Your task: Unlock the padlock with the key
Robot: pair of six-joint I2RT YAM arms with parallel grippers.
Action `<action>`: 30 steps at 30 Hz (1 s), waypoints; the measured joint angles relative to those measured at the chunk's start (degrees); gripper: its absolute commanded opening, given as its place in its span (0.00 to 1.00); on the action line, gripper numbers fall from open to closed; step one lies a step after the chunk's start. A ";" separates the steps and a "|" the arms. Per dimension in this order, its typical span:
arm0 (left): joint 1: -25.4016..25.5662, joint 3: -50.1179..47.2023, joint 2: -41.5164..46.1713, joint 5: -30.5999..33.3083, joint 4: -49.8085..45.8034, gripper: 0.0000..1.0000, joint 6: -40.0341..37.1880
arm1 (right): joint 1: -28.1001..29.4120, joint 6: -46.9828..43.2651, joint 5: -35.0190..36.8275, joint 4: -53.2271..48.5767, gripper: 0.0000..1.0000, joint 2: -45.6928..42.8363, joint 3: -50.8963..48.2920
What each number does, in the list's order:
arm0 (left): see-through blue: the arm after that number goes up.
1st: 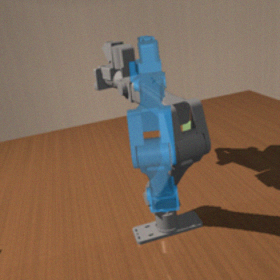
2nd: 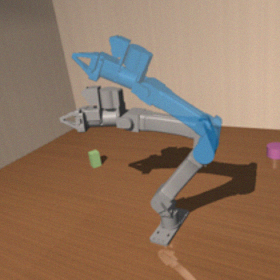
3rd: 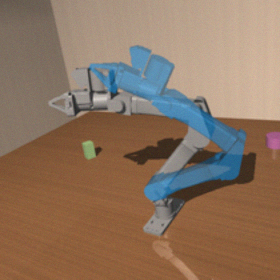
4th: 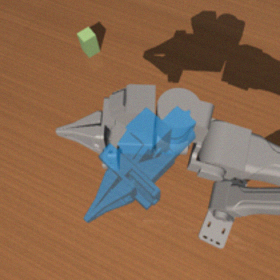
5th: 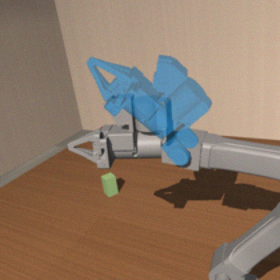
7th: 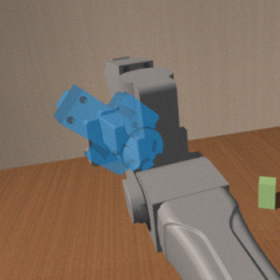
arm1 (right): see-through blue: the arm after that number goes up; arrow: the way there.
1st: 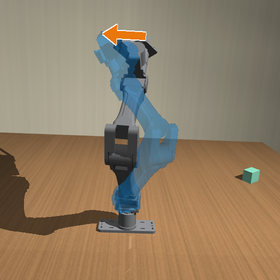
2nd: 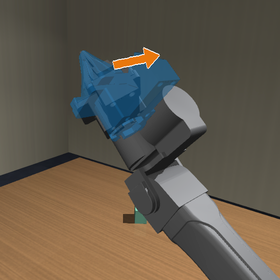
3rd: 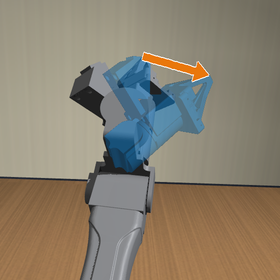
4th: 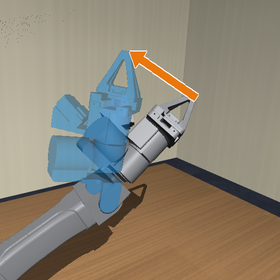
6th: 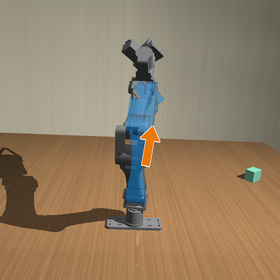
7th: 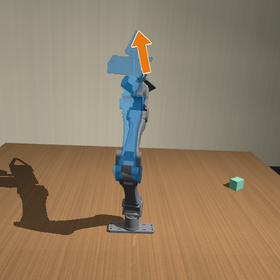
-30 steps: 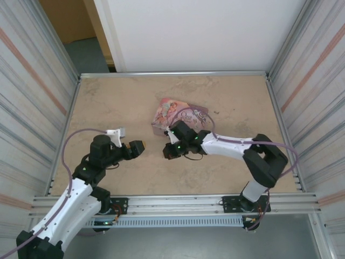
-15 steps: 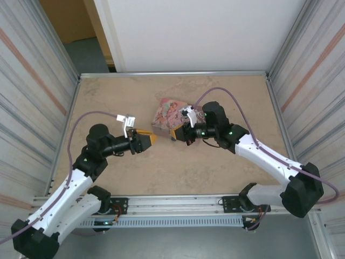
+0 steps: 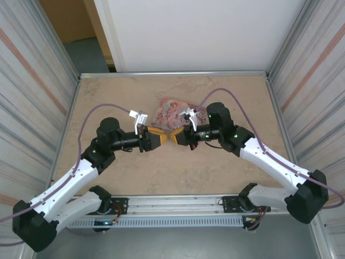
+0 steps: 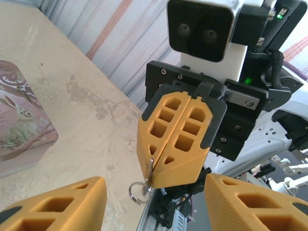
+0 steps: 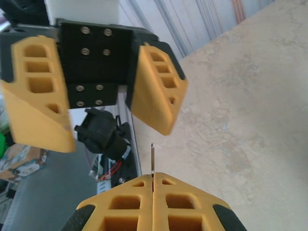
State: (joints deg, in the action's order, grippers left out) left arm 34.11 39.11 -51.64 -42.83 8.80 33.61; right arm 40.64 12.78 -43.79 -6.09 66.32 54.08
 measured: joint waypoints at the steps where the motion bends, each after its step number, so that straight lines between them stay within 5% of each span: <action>1: 0.42 0.31 -0.42 0.00 0.02 0.51 -0.26 | 0.17 0.00 -0.02 0.00 0.00 0.00 0.00; 10: 2.36 1.92 -2.71 0.68 0.02 0.30 -1.90 | 0.66 0.00 -0.04 -0.44 0.00 0.02 0.00; 17: 2.38 1.95 -3.19 1.99 -0.20 0.04 -2.43 | 0.90 0.00 -0.13 -0.57 0.01 0.02 0.02; 26: 2.67 -0.20 -0.57 6.78 3.45 0.00 -1.14 | -1.84 4.35 -0.42 4.39 0.38 -1.36 -1.57; 30: 3.17 -3.04 1.62 10.43 6.82 0.00 0.70 | -2.89 9.40 0.00 8.72 0.45 -2.80 -3.82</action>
State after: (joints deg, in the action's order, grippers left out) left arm 37.28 36.07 -50.02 -32.40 15.62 34.30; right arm 37.76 22.17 -43.79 2.63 63.53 50.26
